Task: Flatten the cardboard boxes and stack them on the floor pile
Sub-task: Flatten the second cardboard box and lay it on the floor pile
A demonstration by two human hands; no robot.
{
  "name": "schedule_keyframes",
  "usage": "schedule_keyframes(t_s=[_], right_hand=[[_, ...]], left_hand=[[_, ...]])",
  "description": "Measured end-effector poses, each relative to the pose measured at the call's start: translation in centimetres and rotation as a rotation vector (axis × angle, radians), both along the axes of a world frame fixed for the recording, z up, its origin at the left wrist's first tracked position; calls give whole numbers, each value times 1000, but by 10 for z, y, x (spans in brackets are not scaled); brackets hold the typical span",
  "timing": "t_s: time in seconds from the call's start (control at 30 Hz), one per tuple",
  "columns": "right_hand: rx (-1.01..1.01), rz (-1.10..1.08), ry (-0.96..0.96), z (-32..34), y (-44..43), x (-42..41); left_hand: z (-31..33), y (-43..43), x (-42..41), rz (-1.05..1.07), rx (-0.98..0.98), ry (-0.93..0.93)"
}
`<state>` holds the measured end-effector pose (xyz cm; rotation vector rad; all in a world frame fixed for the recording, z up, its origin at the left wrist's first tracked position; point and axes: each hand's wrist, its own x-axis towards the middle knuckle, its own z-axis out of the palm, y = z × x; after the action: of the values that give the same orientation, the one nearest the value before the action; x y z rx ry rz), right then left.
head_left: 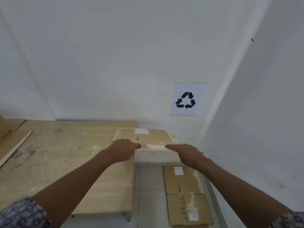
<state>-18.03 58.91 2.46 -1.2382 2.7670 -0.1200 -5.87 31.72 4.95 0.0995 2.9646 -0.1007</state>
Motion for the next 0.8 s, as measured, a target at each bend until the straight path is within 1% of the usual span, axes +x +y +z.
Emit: schedule_keyframes(t_s=[0.2, 0.37, 0.5, 0.63, 0.73, 0.8], right_hand=[[50, -15, 70, 12, 68, -48], [124, -15, 52, 1, 146, -68], [151, -14, -19, -40, 198, -69], [147, -5, -90, -103, 233, -69], [212, -7, -66, -163, 250, -77], [198, -3, -20, -206, 258, -84]], left_hand=[[12, 68, -43, -3, 19, 59], [-20, 151, -70, -11, 62, 20], [-90, 200, -76, 18, 176, -21], [-163, 238, -77, 68, 309, -50], [-217, 262, -84, 57, 294, -63], [-266, 270, -94, 46, 276, -47]])
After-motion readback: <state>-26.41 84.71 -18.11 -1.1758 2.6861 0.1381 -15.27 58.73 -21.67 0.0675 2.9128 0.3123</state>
